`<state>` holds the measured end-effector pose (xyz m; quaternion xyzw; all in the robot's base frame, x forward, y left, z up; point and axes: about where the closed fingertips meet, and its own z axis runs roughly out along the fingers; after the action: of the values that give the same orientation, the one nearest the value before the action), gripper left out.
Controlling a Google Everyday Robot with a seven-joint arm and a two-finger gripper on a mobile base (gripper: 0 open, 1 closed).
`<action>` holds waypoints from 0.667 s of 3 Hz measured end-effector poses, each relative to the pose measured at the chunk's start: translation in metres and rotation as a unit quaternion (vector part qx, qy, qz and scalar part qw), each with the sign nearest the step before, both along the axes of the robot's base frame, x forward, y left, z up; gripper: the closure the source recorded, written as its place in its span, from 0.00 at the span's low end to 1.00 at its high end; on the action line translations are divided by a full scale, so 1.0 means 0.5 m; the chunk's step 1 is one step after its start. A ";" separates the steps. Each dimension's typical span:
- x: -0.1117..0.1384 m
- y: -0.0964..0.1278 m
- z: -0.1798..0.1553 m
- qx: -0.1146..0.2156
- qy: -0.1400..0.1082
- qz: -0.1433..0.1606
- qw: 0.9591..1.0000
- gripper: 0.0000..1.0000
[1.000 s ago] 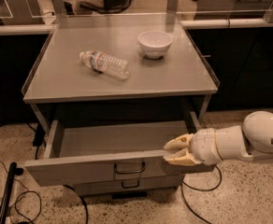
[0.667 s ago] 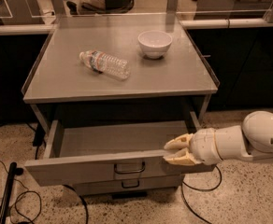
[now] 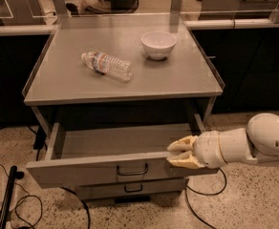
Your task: Open top drawer
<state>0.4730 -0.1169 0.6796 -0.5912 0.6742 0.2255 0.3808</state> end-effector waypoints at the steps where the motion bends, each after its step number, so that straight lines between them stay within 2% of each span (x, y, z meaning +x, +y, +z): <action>1: -0.022 -0.013 -0.004 0.003 0.002 -0.003 1.000 1.00; 2: -0.023 -0.013 0.003 0.003 0.002 -0.003 1.000 1.00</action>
Offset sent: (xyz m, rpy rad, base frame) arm -0.1074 -0.0697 -0.0117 0.0448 -0.0007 -0.0760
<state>0.4617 -0.1235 0.6812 -0.5875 0.6760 0.2280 0.3820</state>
